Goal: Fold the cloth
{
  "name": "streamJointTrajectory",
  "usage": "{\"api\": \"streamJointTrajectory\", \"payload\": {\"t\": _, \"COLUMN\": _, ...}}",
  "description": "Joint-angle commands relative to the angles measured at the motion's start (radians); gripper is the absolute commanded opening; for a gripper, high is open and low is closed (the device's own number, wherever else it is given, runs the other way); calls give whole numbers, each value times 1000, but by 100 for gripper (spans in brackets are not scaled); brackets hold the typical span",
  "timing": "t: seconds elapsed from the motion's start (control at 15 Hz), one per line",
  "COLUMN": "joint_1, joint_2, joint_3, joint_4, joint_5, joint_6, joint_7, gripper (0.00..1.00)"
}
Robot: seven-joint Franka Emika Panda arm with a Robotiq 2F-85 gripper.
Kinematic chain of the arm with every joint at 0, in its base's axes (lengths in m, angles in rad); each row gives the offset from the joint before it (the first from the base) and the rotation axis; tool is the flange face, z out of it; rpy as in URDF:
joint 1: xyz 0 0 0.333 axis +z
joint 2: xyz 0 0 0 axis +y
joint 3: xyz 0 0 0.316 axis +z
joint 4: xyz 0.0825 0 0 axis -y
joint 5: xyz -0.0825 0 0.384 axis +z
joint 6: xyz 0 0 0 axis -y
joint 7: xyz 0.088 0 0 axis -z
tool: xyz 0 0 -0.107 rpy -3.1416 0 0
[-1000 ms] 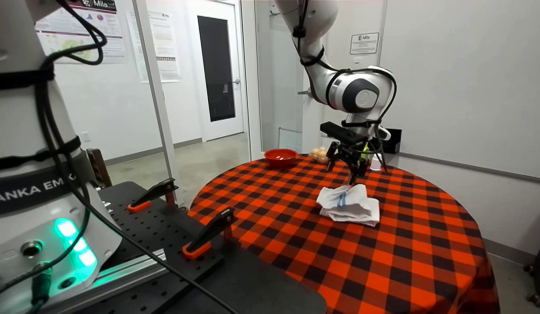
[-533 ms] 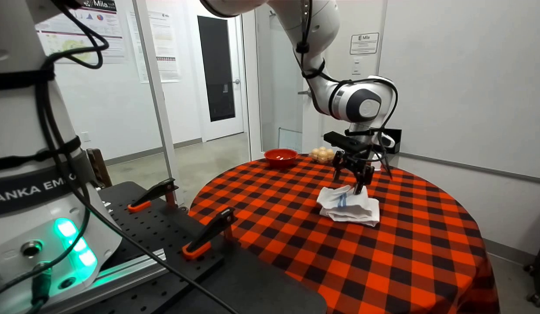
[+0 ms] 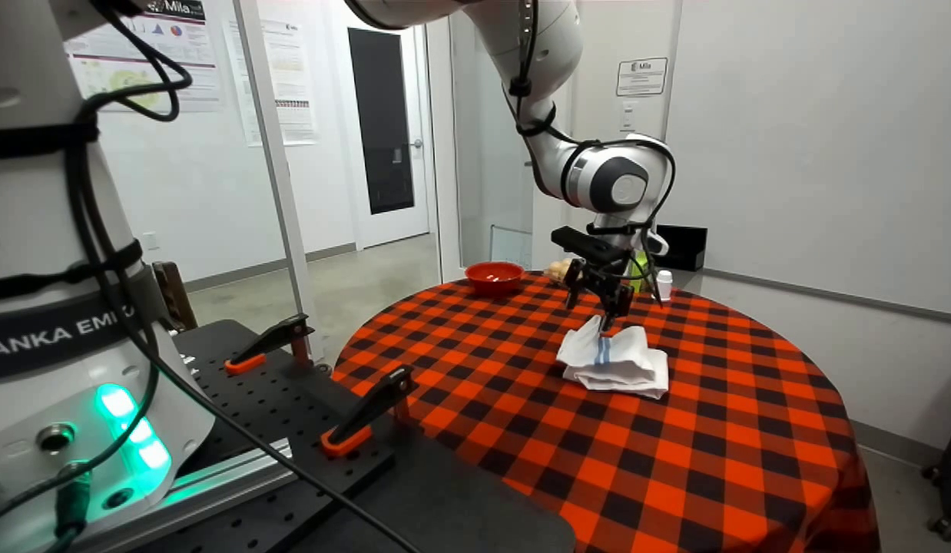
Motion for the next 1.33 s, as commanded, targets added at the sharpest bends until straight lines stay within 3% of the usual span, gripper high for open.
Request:
{"api": "streamJointTrajectory", "payload": {"t": 0.0, "joint_1": 27, "joint_2": -66, "joint_3": 16, "joint_4": -88, "joint_5": -5, "joint_6": 16, "joint_7": -6, "gripper": 100}}
{"api": "streamJointTrajectory", "payload": {"t": 0.27, "joint_1": 47, "joint_2": -132, "joint_3": 10, "joint_4": -177, "joint_5": -11, "joint_6": 22, "joint_7": -8, "gripper": 100}}
{"api": "streamJointTrajectory", "payload": {"t": 0.53, "joint_1": 42, "joint_2": -232, "joint_3": -52, "joint_4": -296, "joint_5": -46, "joint_6": 26, "joint_7": 4, "gripper": 100}}
{"api": "streamJointTrajectory", "payload": {"t": 0.73, "joint_1": 42, "joint_2": -334, "joint_3": -104, "joint_4": -434, "joint_5": -77, "joint_6": 88, "joint_7": 8, "gripper": 100}}
{"api": "streamJointTrajectory", "payload": {"t": 1.07, "joint_1": 23, "joint_2": -508, "joint_3": -102, "joint_4": -683, "joint_5": -60, "joint_6": 283, "joint_7": -10, "gripper": 100}}
{"api": "streamJointTrajectory", "payload": {"t": 1.27, "joint_1": 45, "joint_2": -626, "joint_3": -126, "joint_4": -836, "joint_5": -144, "joint_6": 325, "joint_7": -63, "gripper": 100}}
